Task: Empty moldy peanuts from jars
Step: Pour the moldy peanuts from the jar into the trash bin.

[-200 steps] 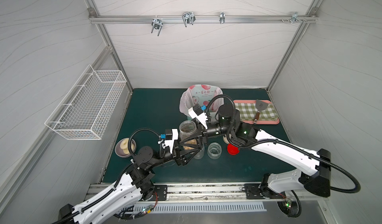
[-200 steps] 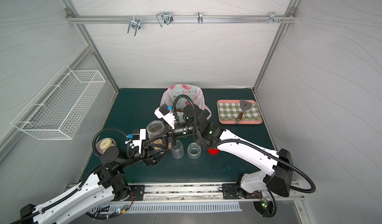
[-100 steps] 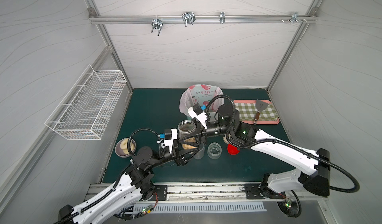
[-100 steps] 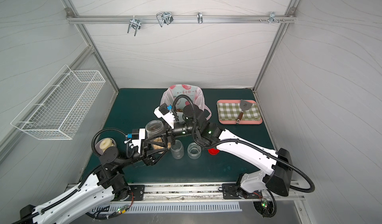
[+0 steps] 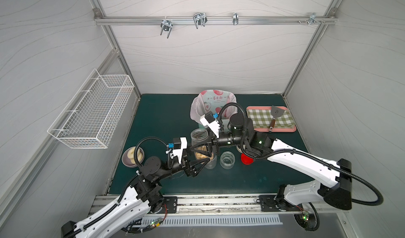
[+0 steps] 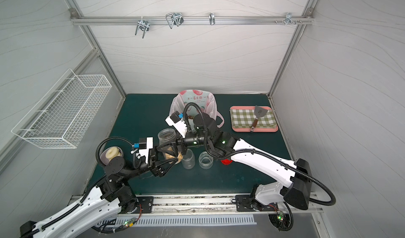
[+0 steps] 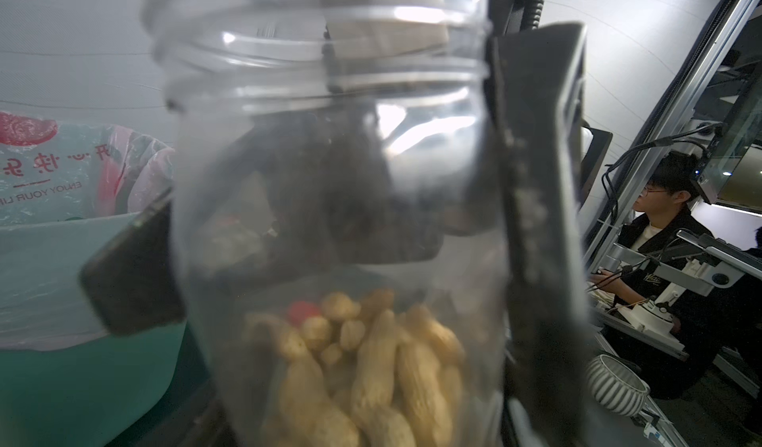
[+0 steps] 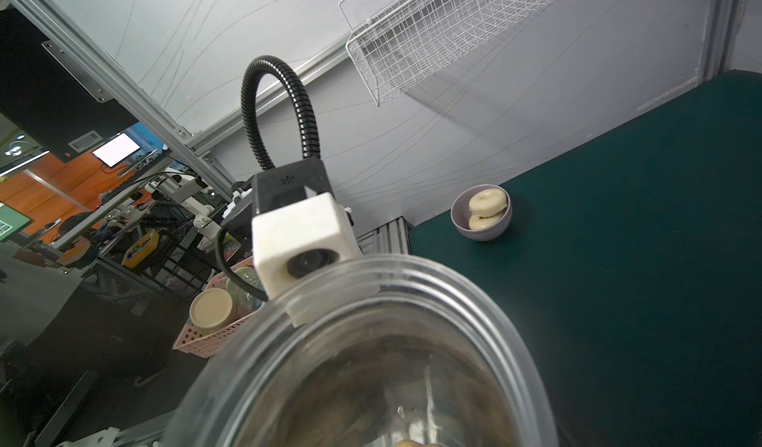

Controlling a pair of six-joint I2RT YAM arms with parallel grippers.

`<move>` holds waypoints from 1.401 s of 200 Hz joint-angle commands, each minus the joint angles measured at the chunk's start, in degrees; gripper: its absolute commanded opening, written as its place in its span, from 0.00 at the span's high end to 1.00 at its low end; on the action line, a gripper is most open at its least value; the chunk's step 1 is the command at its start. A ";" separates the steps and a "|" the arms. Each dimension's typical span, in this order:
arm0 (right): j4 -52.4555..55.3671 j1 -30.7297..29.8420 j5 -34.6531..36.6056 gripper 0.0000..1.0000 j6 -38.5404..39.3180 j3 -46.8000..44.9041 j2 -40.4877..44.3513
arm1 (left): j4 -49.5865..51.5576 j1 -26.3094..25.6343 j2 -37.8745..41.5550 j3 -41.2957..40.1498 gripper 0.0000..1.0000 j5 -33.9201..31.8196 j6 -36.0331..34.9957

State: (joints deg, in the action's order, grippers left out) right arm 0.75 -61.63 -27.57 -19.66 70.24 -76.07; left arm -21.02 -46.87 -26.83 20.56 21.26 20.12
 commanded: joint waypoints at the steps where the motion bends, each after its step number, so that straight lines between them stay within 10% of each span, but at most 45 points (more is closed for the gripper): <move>1: 1.71 1.47 3.00 0.85 0.02 -0.57 2.76 | 0.20 0.05 1.54 2.66 0.16 -0.74 -1.56; 21: 3.60 3.21 4.77 1.00 -0.50 -1.22 4.20 | 1.68 0.05 2.72 2.69 0.16 -1.54 -2.15; 73: 11.83 7.76 14.51 1.00 0.81 -1.96 8.97 | 5.10 0.06 5.62 2.48 0.17 -4.77 -3.64; 223: 14.75 12.01 38.32 1.00 35.16 -2.55 14.97 | 18.03 0.04 5.21 4.22 0.19 -28.86 -3.21; 280: 18.59 15.97 43.84 1.00 45.29 8.07 5.71 | 19.41 0.09 5.41 4.23 0.19 -30.76 -4.10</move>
State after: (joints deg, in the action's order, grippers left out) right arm 19.38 -47.07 12.78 17.69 73.41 -66.92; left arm -1.17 -46.87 -22.04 21.85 -7.35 16.67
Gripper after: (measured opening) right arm 0.706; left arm 0.813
